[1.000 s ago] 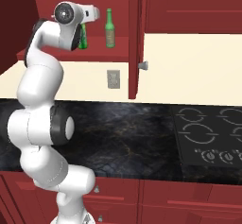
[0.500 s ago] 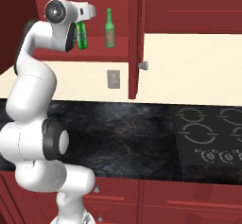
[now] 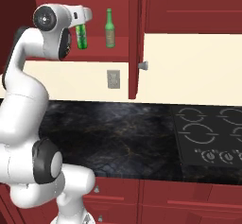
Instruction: Sort all alcoholic drinks to one cabinet, and non-alcoholic drinks to the other.
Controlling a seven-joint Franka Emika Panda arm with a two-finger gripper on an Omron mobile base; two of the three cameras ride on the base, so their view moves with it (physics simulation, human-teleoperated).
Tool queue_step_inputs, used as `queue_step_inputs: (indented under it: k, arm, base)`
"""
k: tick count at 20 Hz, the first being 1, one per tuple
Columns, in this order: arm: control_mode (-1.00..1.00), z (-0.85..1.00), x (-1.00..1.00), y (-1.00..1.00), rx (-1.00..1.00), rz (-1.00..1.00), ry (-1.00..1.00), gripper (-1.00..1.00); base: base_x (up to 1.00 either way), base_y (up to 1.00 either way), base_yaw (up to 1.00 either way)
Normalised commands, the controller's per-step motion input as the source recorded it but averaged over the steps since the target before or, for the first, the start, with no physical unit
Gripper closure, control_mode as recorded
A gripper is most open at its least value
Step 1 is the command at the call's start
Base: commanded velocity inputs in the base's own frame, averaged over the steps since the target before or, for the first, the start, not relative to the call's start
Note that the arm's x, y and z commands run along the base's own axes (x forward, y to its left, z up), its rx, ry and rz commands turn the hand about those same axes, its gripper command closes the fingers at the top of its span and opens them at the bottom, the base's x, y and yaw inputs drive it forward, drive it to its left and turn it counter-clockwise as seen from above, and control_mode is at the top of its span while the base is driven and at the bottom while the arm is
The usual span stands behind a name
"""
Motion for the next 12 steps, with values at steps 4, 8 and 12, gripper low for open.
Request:
queue_step_inputs:
  k: [4, 8, 12]
  arm:
    - [-1.00, 0.03, -0.50, -0.08, 0.00, -0.02, -0.03, -1.00]
    - [-1.00, 0.08, -0.50, -0.12, -0.01, -0.02, -0.01, -1.00]
    - [-1.00, 0.12, -0.52, -0.13, -0.01, -0.02, 0.00, -1.00]
  base:
    - [0.00, 0.00, 0.00]
    - [0.00, 0.00, 0.00]
    - [0.00, 0.00, 0.00]
